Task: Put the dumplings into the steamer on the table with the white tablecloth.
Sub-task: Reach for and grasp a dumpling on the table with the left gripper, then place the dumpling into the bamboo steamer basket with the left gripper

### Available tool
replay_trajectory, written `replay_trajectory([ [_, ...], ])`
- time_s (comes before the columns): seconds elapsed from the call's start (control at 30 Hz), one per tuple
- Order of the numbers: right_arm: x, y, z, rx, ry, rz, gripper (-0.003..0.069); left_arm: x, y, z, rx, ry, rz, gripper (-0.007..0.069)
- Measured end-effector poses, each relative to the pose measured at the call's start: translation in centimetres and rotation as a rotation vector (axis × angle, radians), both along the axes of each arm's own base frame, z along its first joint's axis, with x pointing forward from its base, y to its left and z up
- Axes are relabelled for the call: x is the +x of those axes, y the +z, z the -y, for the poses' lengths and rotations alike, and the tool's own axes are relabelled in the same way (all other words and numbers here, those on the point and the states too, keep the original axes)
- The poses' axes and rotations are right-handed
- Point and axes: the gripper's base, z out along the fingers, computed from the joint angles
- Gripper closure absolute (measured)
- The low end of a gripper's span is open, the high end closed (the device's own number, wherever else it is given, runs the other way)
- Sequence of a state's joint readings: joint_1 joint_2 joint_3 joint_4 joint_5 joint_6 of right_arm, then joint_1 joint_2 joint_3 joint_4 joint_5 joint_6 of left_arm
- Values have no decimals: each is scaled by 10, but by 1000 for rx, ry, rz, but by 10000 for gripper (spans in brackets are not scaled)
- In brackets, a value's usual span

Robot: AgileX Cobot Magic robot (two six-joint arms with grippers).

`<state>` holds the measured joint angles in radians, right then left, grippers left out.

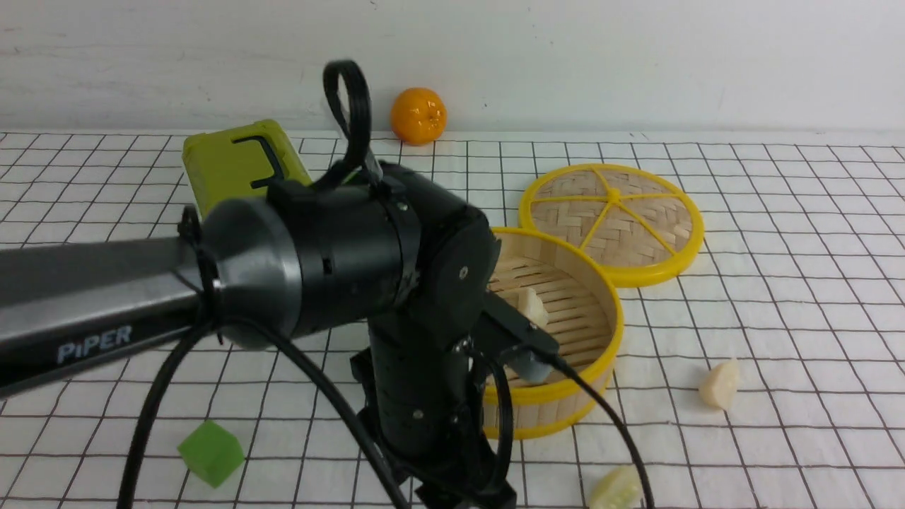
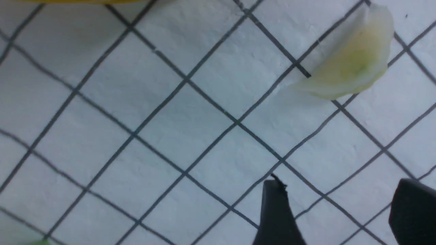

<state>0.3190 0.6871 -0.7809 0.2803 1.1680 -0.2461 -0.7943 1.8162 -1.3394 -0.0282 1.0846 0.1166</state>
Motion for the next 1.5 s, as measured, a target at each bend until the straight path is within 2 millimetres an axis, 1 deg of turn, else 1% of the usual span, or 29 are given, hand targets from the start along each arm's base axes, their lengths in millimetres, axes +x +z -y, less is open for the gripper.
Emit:
replay_trajectory([
  [0.07, 0, 0, 0, 2, 0, -2, 531, 1, -10, 2, 0, -60, -5, 195],
  [0.2, 0, 0, 0, 4, 1, -2, 530, 3, -22, 9, -24, -173, -11, 195],
  [0.3, 0, 0, 0, 4, 1, -2, 526, 3, -23, 14, -73, -273, -3, 195],
  [0.37, 0, 0, 0, 4, 1, -2, 526, 3, -23, 16, -89, -305, 8, 195],
  [0.47, 0, 0, 0, 3, 1, -2, 523, 6, -24, 21, -129, -408, 62, 195],
  [0.53, 0, 0, 0, 3, 1, -2, 522, 7, -25, 22, -133, -427, 74, 195],
  [0.57, 0, 0, 0, 3, 1, -2, 522, 9, -29, 23, -132, -452, 83, 195],
  [0.73, 0, 0, 0, 3, 1, -2, 522, 12, -52, 26, -104, -466, 44, 209],
  [0.77, 0, 0, 0, 3, 1, -2, 522, 12, -53, 26, -102, -467, 42, 211],
  [0.8, 0, 0, 0, 3, 1, -2, 520, 13, -58, 27, -94, -469, 32, 232],
  [0.83, 0, 0, 0, 3, 1, -2, 519, 13, -58, 27, -98, -468, 38, 260],
  [0.87, 0, 0, 0, 3, 1, -2, 519, 13, -58, 27, -98, -468, 38, 260],
  [0.9, 0, 0, 0, 2, 1, 0, 518, 14, -57, 27, -98, -460, 41, 318],
  [0.93, 0, 0, 0, 1, 1, 0, 517, 14, -56, 28, -99, -450, 42, 356],
  [0.97, 0, 0, 0, 1, 0, 1, 515, 15, -55, 29, -102, -434, 44, 419],
  [1.0, 0, 0, 0, 2, 0, 3, 515, 16, -53, 30, -104, -414, 44, 429],
  [1.07, 0, 0, 0, 2, 0, 3, 513, 17, -48, 31, -103, -389, 39, 426],
  [1.13, 1, 0, 0, 3, -1, 6, 513, 22, -34, 35, -104, -336, 36, 422],
  [1.17, 1, 0, 0, 3, -1, 6, 513, 22, -32, 35, -97, -326, 29, 423],
  [1.2, 1, 0, 0, 4, -2, 9, 511, 28, -15, 39, -95, -279, 38, 423],
  [1.23, 1, 0, 0, 4, -2, 9, 511, 28, -13, 39, -89, -265, 34, 423],
  [1.27, 1, 0, 0, 3, -2, 9, 510, 36, 10, 42, -96, -202, 64, 423],
  [1.33, 1, 0, 0, 3, -2, 9, 508, 47, 36, 43, -115, -96, 109, 423],
  [1.37, 1, 0, 0, 3, -2, 9, 505, 54, 46, 41, -128, -34, 131, 423],
  [1.4, 1, 0, 0, 3, -2, 10, 505, 54, 49, 41, -134, -34, 137, 423],
  [1.43, 1, 0, 0, 2, -3, 10, 503, 69, 67, 34, -173, 82, 184, 423],
  [1.5, 1, 0, 0, 2, -3, 10, 502, 86, 85, 22, -234, 228, 220, 423],
])
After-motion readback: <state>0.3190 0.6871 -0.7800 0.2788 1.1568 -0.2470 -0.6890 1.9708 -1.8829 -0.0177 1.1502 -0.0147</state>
